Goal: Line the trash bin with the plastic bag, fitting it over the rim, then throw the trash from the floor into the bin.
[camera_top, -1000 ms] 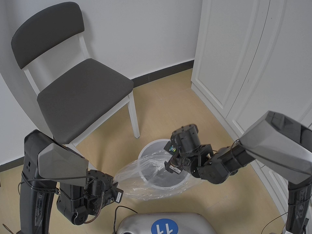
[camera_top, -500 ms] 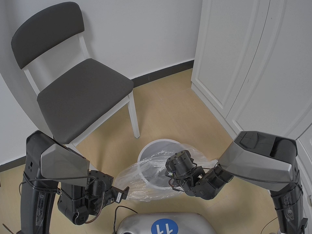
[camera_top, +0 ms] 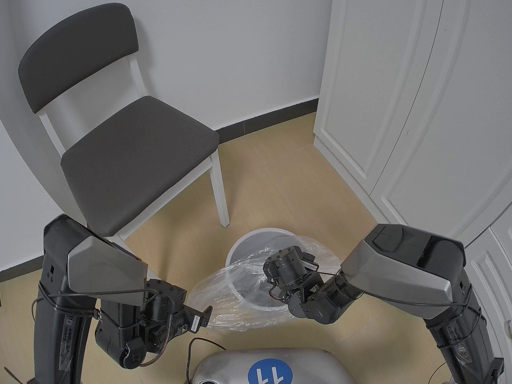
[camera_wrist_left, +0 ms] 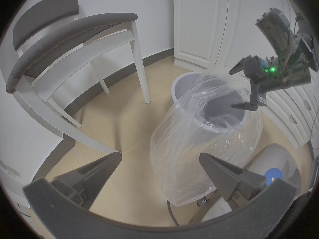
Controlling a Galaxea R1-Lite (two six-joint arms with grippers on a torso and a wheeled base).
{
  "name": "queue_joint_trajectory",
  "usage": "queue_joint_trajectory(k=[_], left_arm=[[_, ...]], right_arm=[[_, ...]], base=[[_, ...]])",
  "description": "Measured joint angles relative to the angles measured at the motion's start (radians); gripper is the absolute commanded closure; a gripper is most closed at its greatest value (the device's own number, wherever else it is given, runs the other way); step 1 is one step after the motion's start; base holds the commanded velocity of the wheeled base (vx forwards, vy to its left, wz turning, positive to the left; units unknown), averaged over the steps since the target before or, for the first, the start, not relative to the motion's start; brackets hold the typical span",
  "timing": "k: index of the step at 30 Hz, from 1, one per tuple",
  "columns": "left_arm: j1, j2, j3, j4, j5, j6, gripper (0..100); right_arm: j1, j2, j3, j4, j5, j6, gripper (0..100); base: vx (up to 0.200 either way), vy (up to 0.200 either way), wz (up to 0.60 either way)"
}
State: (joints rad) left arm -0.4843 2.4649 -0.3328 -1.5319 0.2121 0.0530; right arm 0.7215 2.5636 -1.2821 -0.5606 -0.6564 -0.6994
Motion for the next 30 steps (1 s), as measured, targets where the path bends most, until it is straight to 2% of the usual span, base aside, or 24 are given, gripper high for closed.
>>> queue_joint_trajectory(k=[6,11,12,23,30], left_arm=[[-0.002,0.001,0.000,0.000,0.012,0.001,0],[-0.004,0.002,0.000,-0.001,0.014,0.001,0],[-0.005,0.002,0.000,-0.001,0.015,0.001,0],[-0.007,0.002,0.000,-0.001,0.016,0.003,0],[-0.007,0.001,0.000,-0.001,0.016,0.003,0]], right_arm=[[-0.001,0.040,-0.069,-0.026,-0.044,0.004,0],[-0.001,0.069,-0.105,-0.036,-0.051,0.008,0],[-0.003,0.073,-0.110,-0.037,-0.051,0.007,100],[-0.009,0.088,-0.137,-0.046,-0.052,0.013,100],[-0.008,0.087,-0.137,-0.134,-0.037,0.017,100]], base=[[0.000,0.000,0.00],[0.000,0.000,0.00],[0.000,0.000,0.00],[0.000,0.000,0.00],[0.000,0.000,0.00]])
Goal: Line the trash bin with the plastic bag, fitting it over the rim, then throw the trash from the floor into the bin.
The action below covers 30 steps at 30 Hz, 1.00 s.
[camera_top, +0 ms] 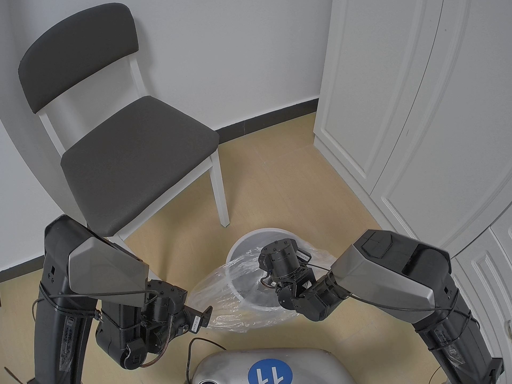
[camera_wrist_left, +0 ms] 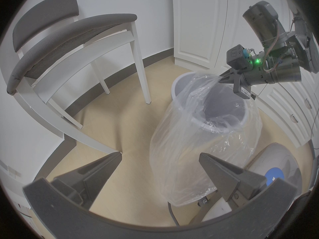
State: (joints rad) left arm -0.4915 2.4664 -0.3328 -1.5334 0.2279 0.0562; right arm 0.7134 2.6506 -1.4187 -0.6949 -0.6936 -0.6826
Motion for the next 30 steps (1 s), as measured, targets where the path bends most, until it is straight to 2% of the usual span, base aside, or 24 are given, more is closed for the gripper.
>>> queue_joint_trajectory(k=[4,7,12,18,25,30], left_arm=[[0.001,0.000,0.000,0.000,0.000,0.000,0],[0.001,0.000,0.000,0.000,0.000,0.000,0],[0.001,-0.002,0.000,0.000,0.000,0.000,0],[0.000,-0.002,0.001,0.000,0.000,0.000,0],[0.000,-0.002,0.000,0.000,0.000,0.000,0],[0.001,0.000,-0.004,0.000,0.000,0.000,0]], right_arm=[[0.009,0.000,0.004,-0.031,0.060,0.005,100],[0.008,0.004,-0.002,-0.028,0.123,0.047,100],[-0.010,0.022,-0.055,0.059,0.224,0.226,100],[-0.027,0.044,-0.175,0.263,0.337,0.433,100],[-0.050,0.074,-0.363,0.456,0.391,0.552,100],[-0.081,0.091,-0.469,0.556,0.414,0.595,100]], base=[[0.000,0.000,0.00],[0.000,0.000,0.00],[0.000,0.000,0.00],[0.000,0.000,0.00],[0.000,0.000,0.00],[0.000,0.000,0.00]])
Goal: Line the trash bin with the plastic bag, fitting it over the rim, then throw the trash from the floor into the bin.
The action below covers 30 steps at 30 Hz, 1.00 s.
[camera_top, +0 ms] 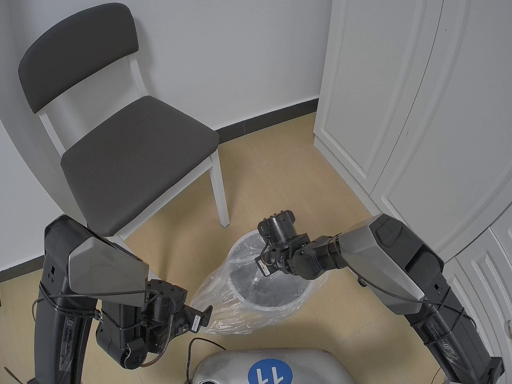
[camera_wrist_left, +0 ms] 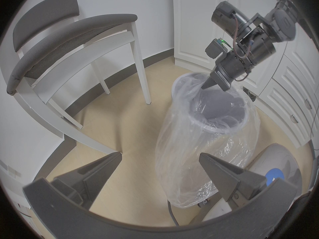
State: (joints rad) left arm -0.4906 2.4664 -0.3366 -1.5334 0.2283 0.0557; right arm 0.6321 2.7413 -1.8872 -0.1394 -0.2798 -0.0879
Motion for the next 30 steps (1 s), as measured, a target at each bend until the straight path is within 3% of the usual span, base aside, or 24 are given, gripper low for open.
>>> queue_joint_trajectory(k=[13,29,30], left_arm=[[0.000,0.002,-0.004,0.000,0.000,0.000,0],[-0.001,0.004,-0.004,0.000,-0.001,-0.002,0],[-0.001,0.004,-0.004,0.000,-0.001,-0.002,0]], right_arm=[[-0.079,0.002,-0.109,0.083,0.035,0.036,100],[-0.094,-0.056,-0.113,0.122,0.095,0.093,100],[-0.094,-0.058,-0.113,0.130,0.095,0.093,0]], base=[[0.000,0.000,0.00],[0.000,0.000,0.00],[0.000,0.000,0.00]])
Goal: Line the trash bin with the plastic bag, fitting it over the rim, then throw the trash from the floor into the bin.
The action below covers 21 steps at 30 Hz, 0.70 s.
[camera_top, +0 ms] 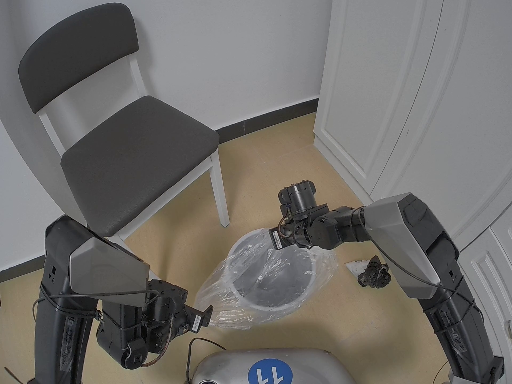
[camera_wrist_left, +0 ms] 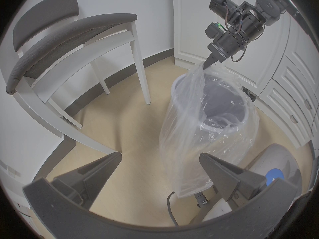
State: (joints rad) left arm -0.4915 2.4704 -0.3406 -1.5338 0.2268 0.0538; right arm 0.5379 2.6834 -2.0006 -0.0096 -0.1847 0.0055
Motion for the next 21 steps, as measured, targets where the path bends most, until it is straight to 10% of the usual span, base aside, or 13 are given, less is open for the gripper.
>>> queue_joint_trajectory(k=[21], left_arm=[[0.003,0.000,0.001,0.000,0.000,0.000,0]], right_arm=[[0.012,-0.119,0.129,0.080,-0.051,0.018,0]], base=[[0.000,0.000,0.00]])
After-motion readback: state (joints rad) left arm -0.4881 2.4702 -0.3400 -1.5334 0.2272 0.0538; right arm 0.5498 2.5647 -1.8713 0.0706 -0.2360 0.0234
